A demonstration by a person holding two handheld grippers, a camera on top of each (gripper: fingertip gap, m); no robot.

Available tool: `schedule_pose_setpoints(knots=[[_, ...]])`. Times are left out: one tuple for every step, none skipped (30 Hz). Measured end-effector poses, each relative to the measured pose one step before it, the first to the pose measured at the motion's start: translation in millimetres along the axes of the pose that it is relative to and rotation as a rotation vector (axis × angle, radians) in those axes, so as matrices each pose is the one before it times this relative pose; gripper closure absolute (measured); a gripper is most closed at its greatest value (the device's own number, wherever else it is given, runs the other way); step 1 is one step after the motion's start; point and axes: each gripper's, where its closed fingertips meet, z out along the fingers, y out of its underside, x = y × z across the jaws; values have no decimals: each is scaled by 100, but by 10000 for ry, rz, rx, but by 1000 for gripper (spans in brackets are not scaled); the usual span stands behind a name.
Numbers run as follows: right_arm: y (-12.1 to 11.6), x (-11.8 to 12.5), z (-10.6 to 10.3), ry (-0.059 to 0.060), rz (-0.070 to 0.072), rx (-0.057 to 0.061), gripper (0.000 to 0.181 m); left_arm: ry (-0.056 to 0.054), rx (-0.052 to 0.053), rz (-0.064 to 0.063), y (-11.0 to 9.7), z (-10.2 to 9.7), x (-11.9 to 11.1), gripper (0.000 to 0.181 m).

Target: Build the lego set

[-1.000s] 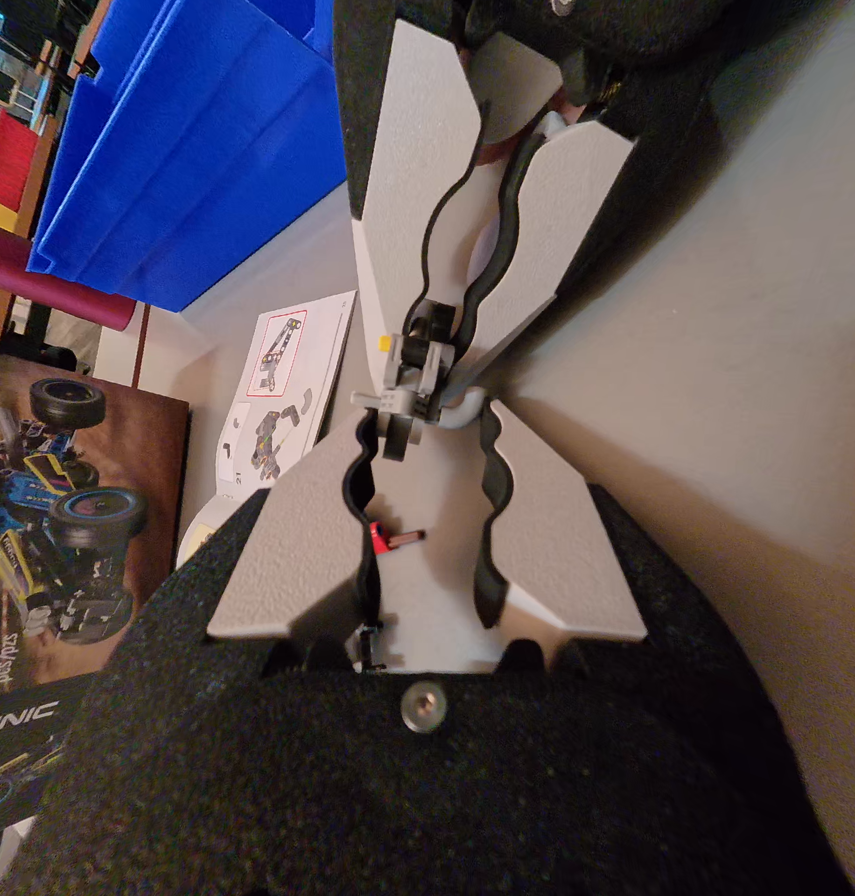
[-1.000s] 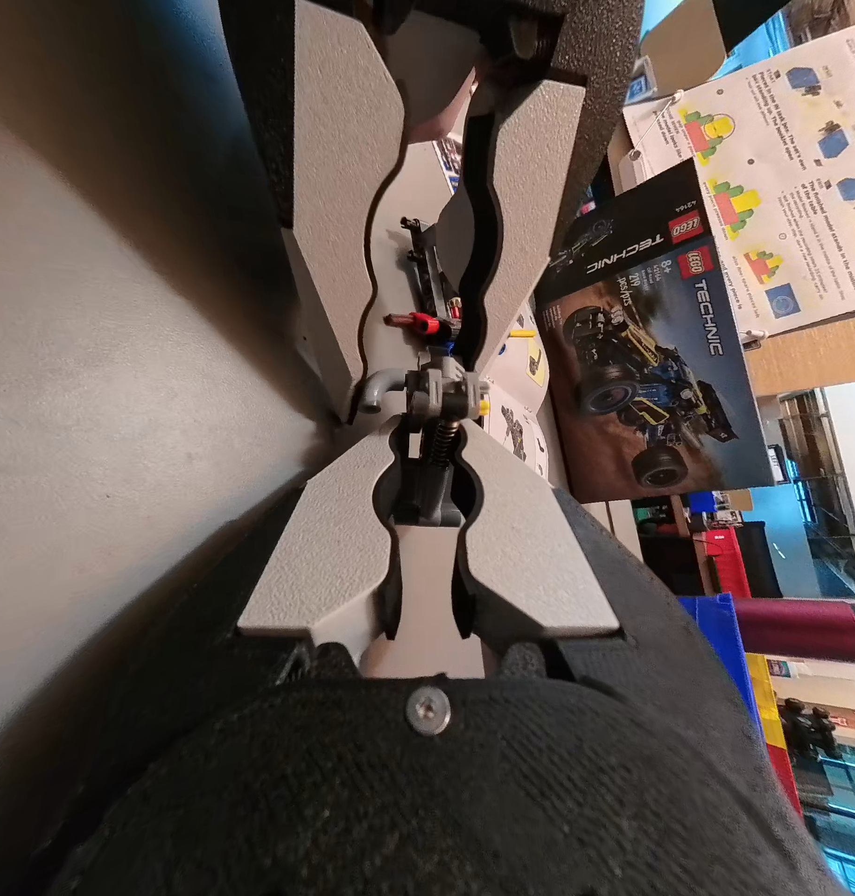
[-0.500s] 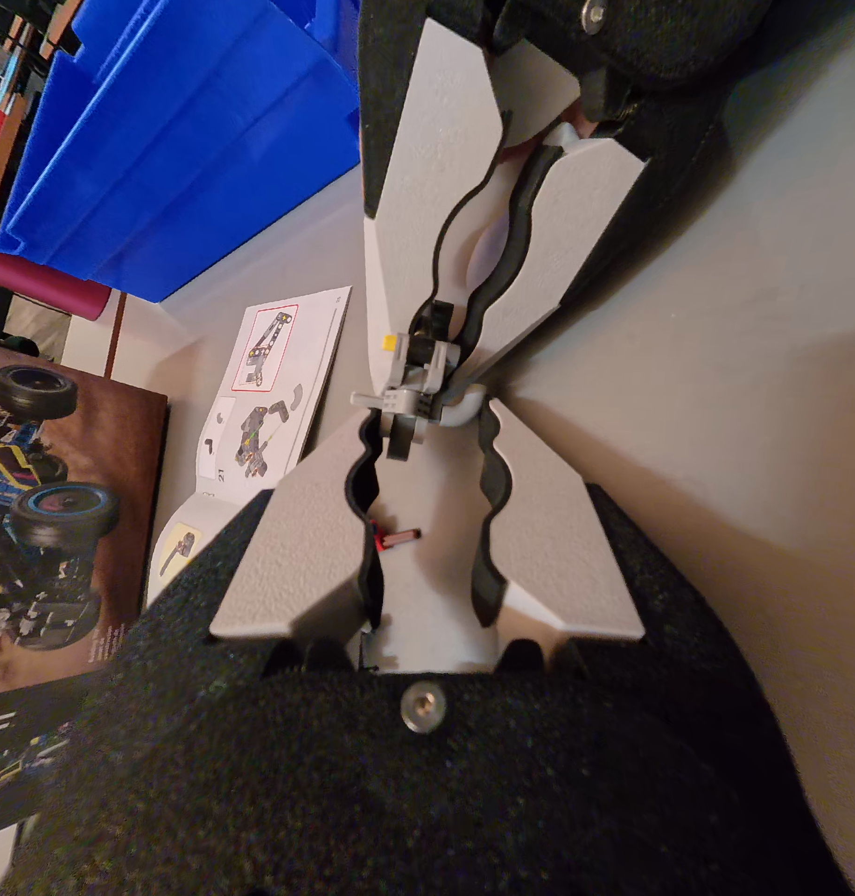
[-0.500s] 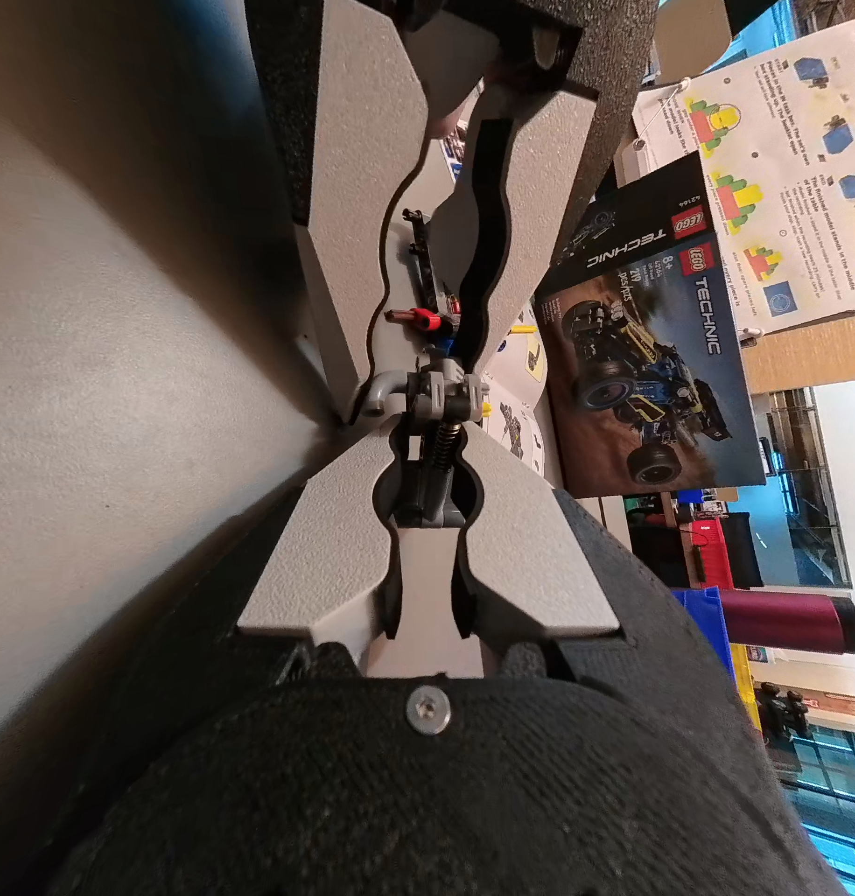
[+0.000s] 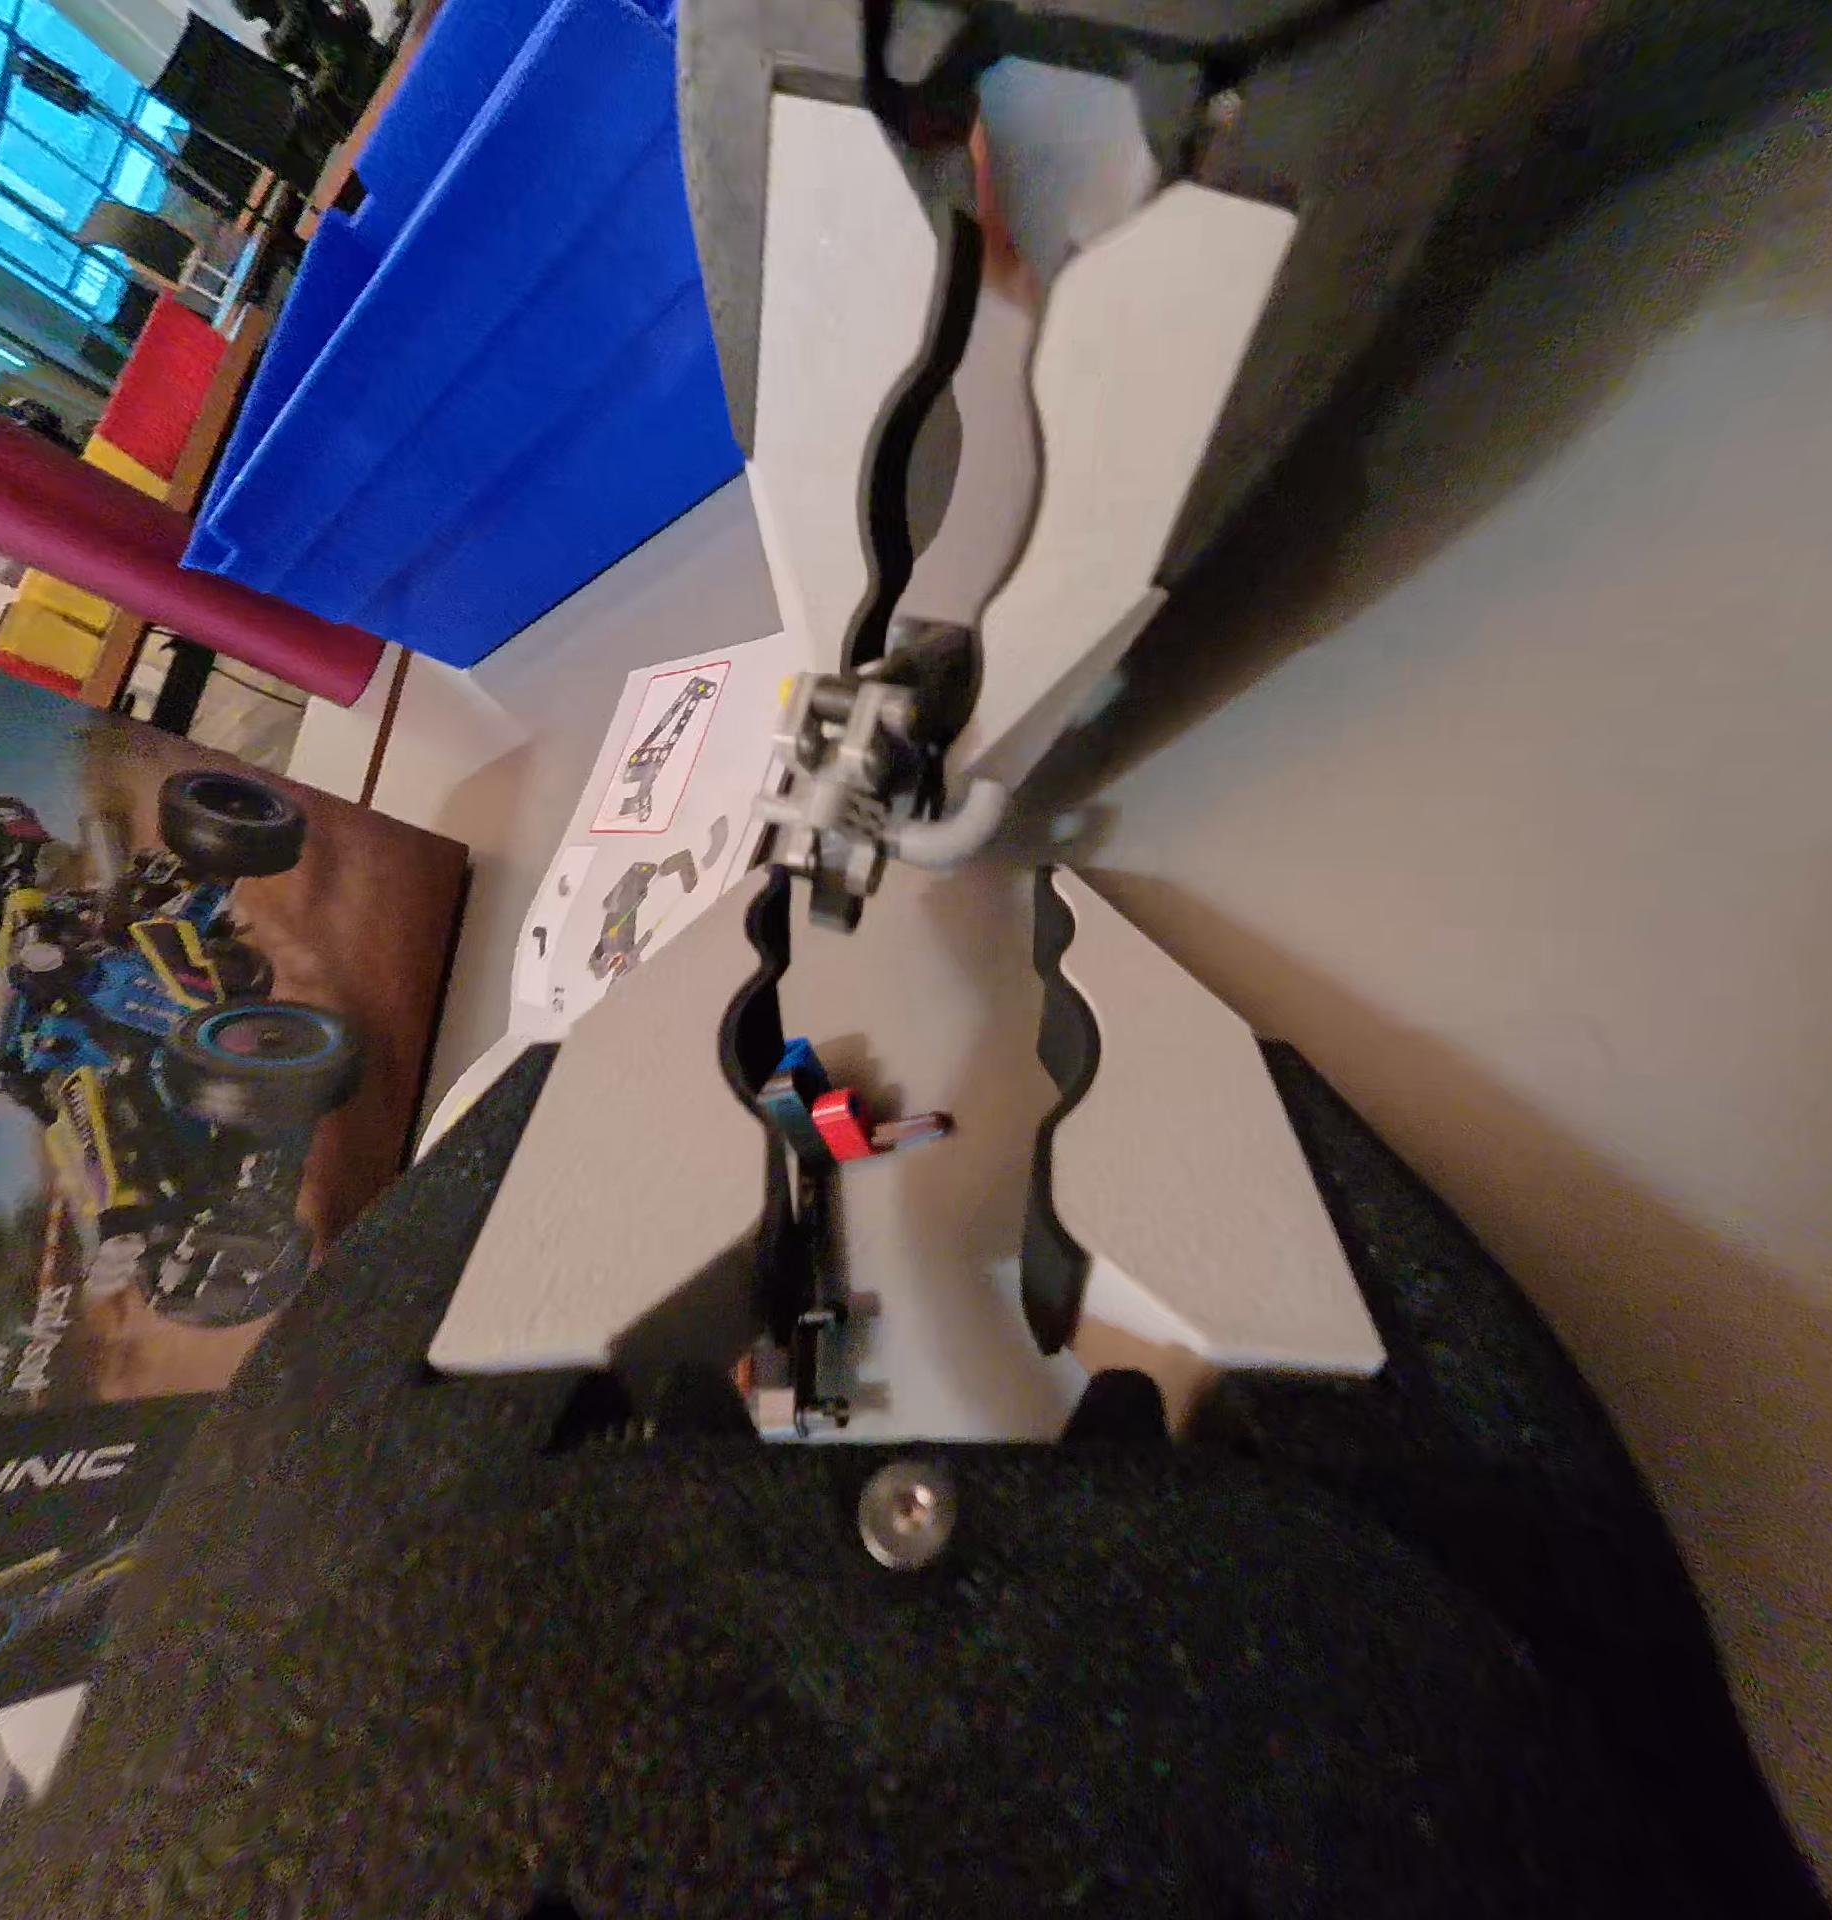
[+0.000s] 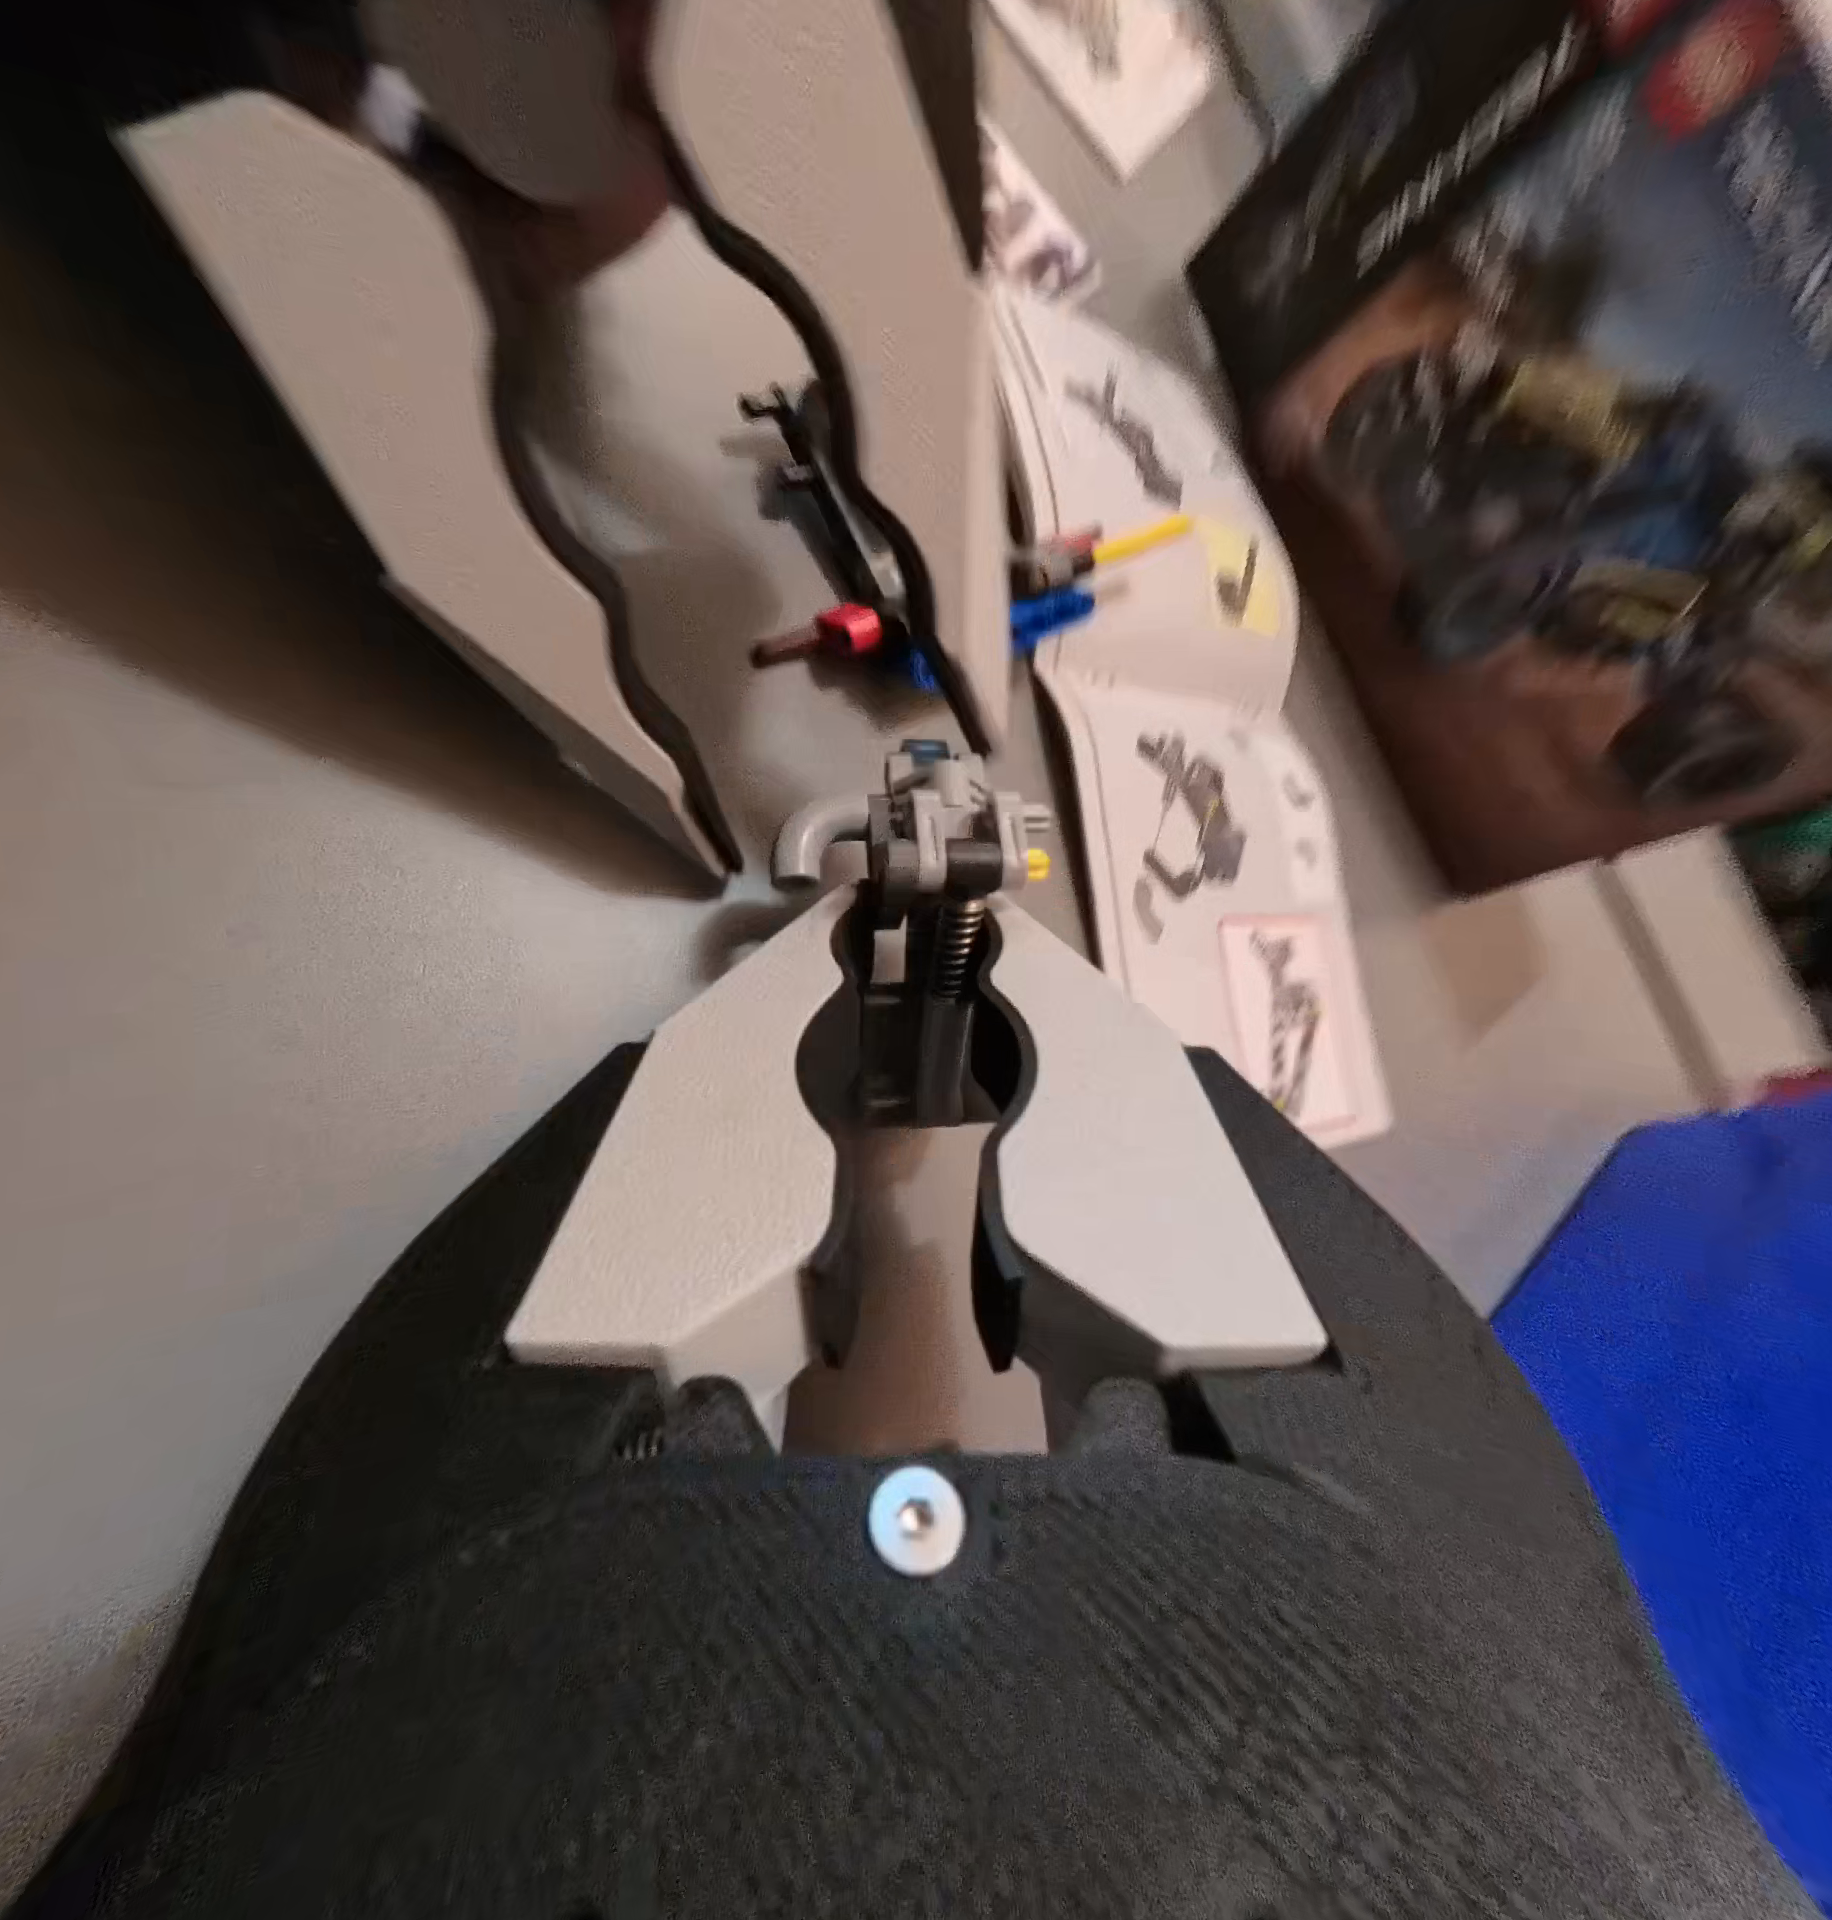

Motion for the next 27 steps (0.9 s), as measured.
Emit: schedule_pose_setpoints(knots=[[742,-133,-187,-460,863,-550,168,-90,-7,50,83,-151,-21,137],[886,-226,-184,-500,872,-588,168,-96,-44,74,122,-126,-42,137],[383,143,-203,-163,778,-179,168,-118,-112,106,177,-70,-106,137],[306,-41,-187,-205,606,-123,168,-57,-142,103,183,-36,-42,138],[209,-193,-182,-280,505,-120,169,4,-147,70,153,-22,8,139],[184,-23,-121,-122,311,-141,168,2,-123,57,115,-58,-5,139],[106,411,-56,235,177,-40,166,-2,-36,55,17,-147,-57,139],[-40,516,3,335,77,100,159,-17,42,-25,-57,-261,-160,140],[-29,234,-2,152,45,86,155,-35,98,-187,-62,-354,-310,142],[47,-65,-31,-54,58,16,155,12,192,-354,-139,-422,-372,143],[68,-204,-68,-160,82,1,155,94,277,-521,-241,-439,-341,145],[115,-86,-140,-109,60,-14,151,121,280,-663,-293,-398,-399,146],[245,182,-232,60,56,-79,146,141,208,-640,-339,-235,-410,147],[360,379,-301,153,100,-140,144,111,73,-382,-422,-34,-439,151],[336,225,-259,33,128,-107,142,24,-168,34,-432,242,-558,155],[276,-172,-197,-231,133,-63,140,138,-501,426,-248,518,-462,157],[196,-597,-121,-482,34,-35,139,509,-804,591,104,784,-123,154],[121,-752,-38,-547,-13,12,139,729,-981,511,463,1007,-70,150],[-116,-599,16,-425,16,135,133,495,-885,414,496,1148,-651,144],[-105,-433,-7,-321,80,86,128,311,-553,407,329,1144,-998,138],[-56,-427,-54,-323,104,31,128,638,-335,313,314,1063,-463,140],[-4,-573,-84,-402,65,48,129,834,-347,67,470,927,-113,140],[-3,-641,-65,-441,77,119,128,633,-396,-101,566,796,-285,135],[-34,-624,-54,-435,163,149,125,508,-135,-121,182,531,-259,134],[64,-456,-133,-334,109,45,122,399,151,-114,-222,217,-155,137],[272,-35,-252,-49,-59,-135,122,230,-53,-78,109,130,-137,133],[389,305,-403,226,-188,-200,119,176,-164,-53,271,61,6,138]])
